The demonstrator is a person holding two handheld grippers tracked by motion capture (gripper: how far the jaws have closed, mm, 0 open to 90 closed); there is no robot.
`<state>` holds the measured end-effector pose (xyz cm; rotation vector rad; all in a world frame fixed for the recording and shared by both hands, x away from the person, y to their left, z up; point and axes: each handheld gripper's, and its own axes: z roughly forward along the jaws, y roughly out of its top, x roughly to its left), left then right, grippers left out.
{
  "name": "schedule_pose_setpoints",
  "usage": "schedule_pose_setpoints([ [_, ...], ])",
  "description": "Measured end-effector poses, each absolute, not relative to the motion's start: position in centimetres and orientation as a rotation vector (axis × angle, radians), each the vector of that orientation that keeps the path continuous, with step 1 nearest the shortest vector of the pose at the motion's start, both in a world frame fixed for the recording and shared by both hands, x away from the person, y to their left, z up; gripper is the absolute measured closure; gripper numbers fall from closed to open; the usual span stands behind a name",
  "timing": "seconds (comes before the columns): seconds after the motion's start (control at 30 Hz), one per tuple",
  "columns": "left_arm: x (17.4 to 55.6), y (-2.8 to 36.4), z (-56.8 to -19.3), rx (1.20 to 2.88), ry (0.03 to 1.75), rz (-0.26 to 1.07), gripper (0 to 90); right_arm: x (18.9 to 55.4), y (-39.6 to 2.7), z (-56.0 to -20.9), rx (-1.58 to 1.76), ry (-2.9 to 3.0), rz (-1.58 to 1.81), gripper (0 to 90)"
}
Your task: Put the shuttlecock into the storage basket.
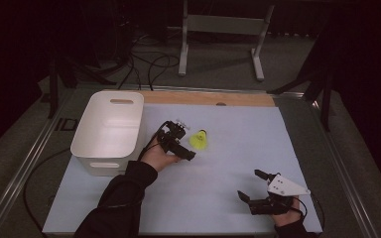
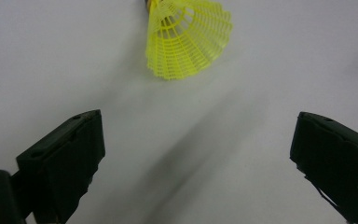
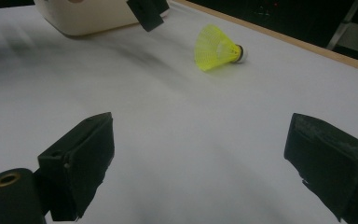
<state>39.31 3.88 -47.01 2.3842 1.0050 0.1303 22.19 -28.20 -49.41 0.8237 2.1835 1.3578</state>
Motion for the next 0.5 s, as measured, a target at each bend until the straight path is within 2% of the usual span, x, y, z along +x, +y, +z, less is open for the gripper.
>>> schedule_pose_setpoints([
  [0.3,41.1,3.3,-47.8,2.380,1.051,0.143,8.0,22.2,-28.2,-49.4,0.824,2.187,1.365,8.2],
  [0.5,42.2,2.9,-48.5,2.383,1.087,0.158,15.2,22.2,-28.3,-49.4,0.825,2.185,1.368,8.2],
])
